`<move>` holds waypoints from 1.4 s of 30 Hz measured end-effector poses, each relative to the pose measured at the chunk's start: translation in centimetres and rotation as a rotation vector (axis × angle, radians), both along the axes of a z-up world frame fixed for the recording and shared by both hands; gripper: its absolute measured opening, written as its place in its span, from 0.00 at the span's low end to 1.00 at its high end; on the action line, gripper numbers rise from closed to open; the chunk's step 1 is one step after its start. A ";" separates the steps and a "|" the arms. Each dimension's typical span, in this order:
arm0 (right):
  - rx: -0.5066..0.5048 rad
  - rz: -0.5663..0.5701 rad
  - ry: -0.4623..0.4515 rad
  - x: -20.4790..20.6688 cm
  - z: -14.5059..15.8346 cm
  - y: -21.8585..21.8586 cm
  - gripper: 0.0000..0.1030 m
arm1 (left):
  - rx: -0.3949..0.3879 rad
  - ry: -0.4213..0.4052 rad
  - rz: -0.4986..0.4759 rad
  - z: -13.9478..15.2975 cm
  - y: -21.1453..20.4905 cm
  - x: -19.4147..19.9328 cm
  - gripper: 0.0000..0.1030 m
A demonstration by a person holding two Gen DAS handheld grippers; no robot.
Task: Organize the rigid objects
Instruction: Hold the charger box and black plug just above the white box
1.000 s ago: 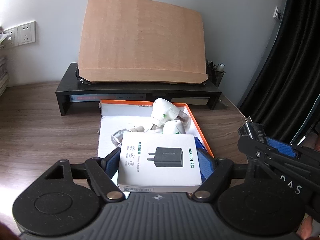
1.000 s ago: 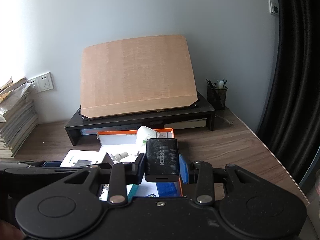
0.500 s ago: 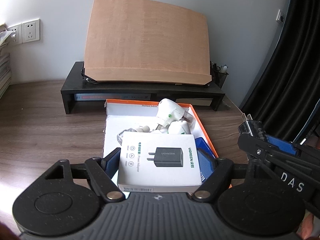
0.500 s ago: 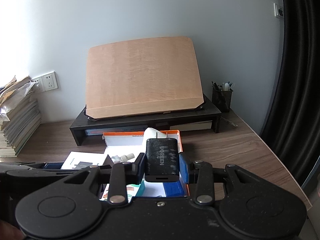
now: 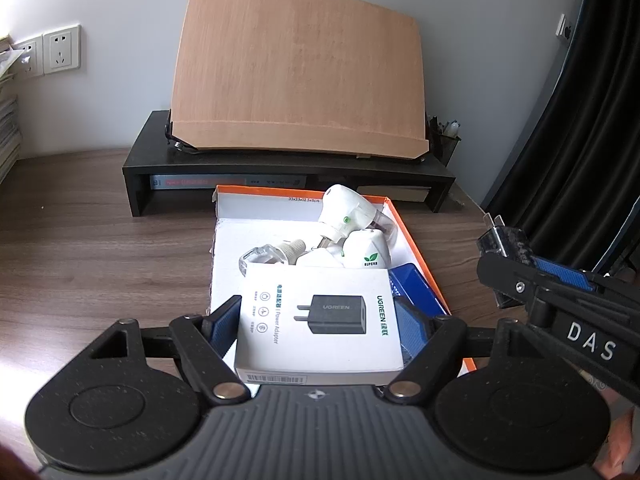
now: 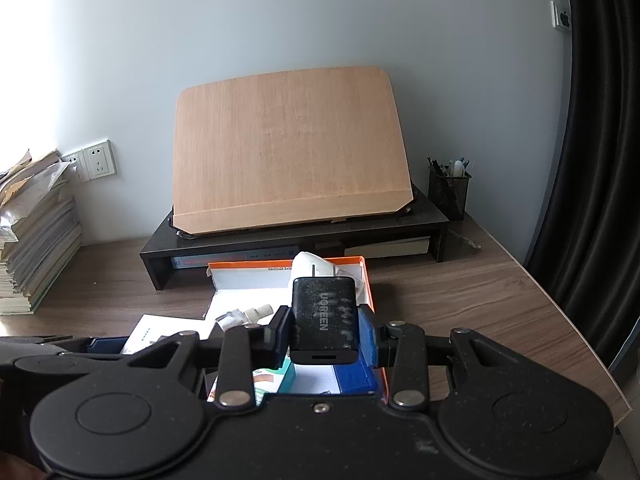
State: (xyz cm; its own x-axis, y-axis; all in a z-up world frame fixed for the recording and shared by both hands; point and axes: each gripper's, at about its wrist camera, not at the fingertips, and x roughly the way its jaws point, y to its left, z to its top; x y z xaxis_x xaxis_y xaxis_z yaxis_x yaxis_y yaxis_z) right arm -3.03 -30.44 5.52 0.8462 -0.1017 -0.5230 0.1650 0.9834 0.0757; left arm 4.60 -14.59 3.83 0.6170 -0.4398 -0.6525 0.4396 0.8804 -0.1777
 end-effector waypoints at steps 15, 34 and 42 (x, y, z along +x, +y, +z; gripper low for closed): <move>0.018 0.002 0.027 1.1 -0.8 -0.2 0.42 | 0.010 0.035 -0.024 -1.1 -0.5 0.7 0.77; 0.017 0.019 0.050 2.3 -1.3 0.1 0.42 | 0.021 0.057 -0.060 -1.8 -1.5 0.8 0.78; 0.021 0.029 0.055 2.5 -1.5 0.1 0.42 | 0.021 0.056 -0.060 -1.7 -1.5 0.7 0.78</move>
